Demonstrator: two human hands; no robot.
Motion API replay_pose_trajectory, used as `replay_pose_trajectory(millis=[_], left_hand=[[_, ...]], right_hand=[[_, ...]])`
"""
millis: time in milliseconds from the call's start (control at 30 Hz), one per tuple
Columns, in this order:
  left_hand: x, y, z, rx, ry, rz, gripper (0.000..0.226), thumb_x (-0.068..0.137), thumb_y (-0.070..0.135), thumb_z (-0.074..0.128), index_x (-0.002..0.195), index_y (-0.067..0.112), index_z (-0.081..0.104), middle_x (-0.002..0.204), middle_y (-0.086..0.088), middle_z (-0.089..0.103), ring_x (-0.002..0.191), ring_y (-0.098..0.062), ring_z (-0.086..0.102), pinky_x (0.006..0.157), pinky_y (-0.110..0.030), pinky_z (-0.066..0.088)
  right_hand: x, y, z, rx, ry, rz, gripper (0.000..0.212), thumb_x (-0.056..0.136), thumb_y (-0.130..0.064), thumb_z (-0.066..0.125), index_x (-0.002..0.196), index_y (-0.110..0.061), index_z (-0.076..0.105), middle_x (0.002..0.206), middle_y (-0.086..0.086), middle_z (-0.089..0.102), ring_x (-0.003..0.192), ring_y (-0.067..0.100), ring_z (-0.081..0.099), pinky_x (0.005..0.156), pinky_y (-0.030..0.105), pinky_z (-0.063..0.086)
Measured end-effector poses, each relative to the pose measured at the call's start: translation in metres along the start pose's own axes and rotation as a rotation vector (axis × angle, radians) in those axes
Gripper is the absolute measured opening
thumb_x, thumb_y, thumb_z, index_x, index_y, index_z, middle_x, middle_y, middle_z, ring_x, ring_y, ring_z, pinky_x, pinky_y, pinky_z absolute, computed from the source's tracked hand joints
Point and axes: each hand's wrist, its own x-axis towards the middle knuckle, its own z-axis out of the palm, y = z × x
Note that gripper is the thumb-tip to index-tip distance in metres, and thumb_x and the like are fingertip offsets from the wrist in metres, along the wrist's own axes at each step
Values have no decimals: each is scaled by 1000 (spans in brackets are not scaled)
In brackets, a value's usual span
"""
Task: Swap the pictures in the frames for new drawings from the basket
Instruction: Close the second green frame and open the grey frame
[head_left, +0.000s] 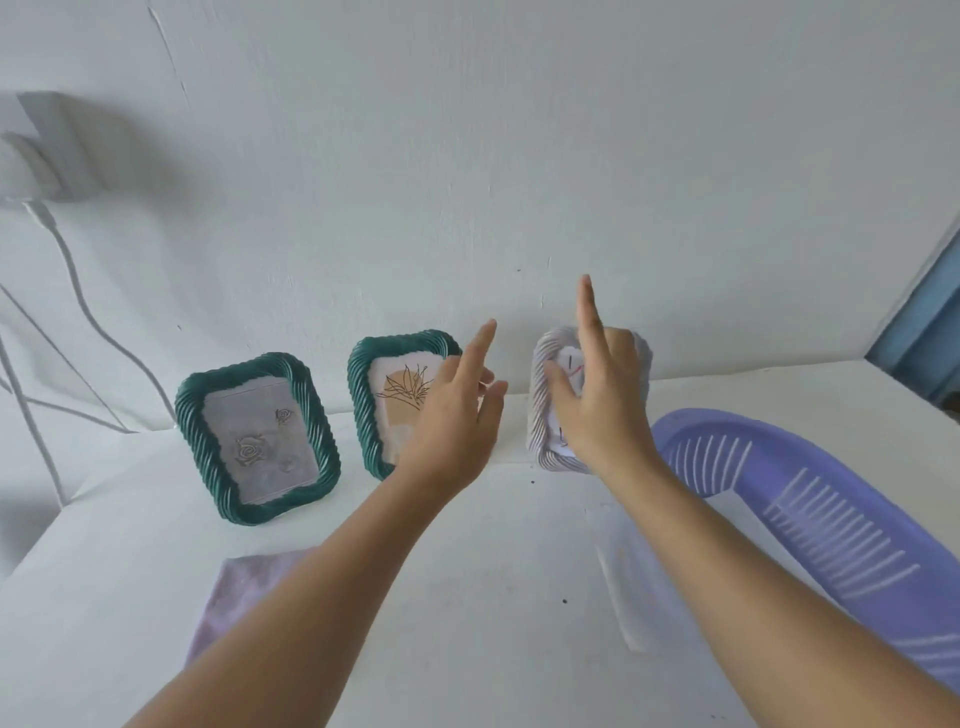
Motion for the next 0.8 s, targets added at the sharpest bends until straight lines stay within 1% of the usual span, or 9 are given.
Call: replay_pose_trajectory(millis=[100, 167, 233, 333, 400, 533, 633, 733, 800], left_hand=[[15, 10, 25, -15, -105, 3, 67, 106, 29, 45, 159, 46, 7, 123, 0, 47, 102, -13, 55, 91, -33, 48], [24, 14, 39, -9, -184, -43, 73, 106, 28, 45, 159, 46, -1, 122, -4, 45, 93, -18, 53, 83, -28, 40], [31, 16, 49, -20, -241, -122, 76, 106, 27, 44, 158, 48, -8, 117, -8, 46, 84, -20, 53, 72, -24, 37], [39, 12, 58, -21, -317, -238, 82, 105, 22, 43, 153, 56, -15, 115, -12, 50, 78, -26, 58, 61, -25, 40], [41, 9, 62, -77, -361, -268, 87, 104, 14, 42, 150, 61, -16, 118, -14, 57, 87, -33, 64, 69, -35, 53], [41, 6, 66, -164, -372, -287, 88, 102, 7, 41, 150, 63, -9, 96, -11, 55, 69, -23, 49, 61, -37, 45], [43, 4, 61, -254, -335, -284, 91, 101, 6, 45, 146, 70, -1, 96, -11, 53, 70, -20, 45, 61, -33, 44], [41, 6, 46, -357, -315, -252, 92, 101, 0, 48, 151, 62, 3, 91, -9, 51, 67, -13, 45, 58, -22, 44], [39, 6, 33, -421, -306, -226, 93, 100, 0, 51, 152, 61, 4, 89, -15, 51, 70, -15, 47, 62, -23, 46]], right_hand=[[14, 27, -26, -243, -9, 38, 91, 91, -31, 68, 162, -34, 11, 110, 8, 54, 106, 26, 47, 98, 41, 41], [16, 43, -39, -382, -94, 148, 93, 91, -44, 64, 160, -41, 2, 125, 13, 53, 116, 33, 48, 103, 50, 40], [15, 52, -47, -474, -235, 270, 94, 93, -54, 56, 156, -47, -12, 138, 15, 47, 128, 35, 45, 112, 57, 30], [13, 56, -53, -456, -412, 340, 92, 97, -52, 50, 152, -49, -24, 130, 12, 50, 124, 32, 50, 116, 64, 15], [11, 57, -53, -423, -483, 330, 93, 99, -42, 51, 152, -45, -26, 126, 10, 55, 119, 28, 54, 116, 67, 13], [7, 61, -49, -386, -480, 303, 94, 98, -22, 53, 157, -39, -19, 138, 9, 51, 123, 27, 50, 115, 62, 21], [8, 66, -47, -218, -378, 256, 91, 96, -10, 50, 159, -43, -8, 109, 7, 51, 102, 31, 56, 95, 48, 44], [11, 62, -51, 12, -339, 260, 90, 97, -7, 51, 158, -49, 0, 94, 4, 46, 82, 20, 54, 74, 34, 40], [12, 57, -51, 94, -323, 242, 90, 97, -6, 54, 157, -52, 4, 108, 9, 54, 86, 19, 56, 76, 29, 39]])
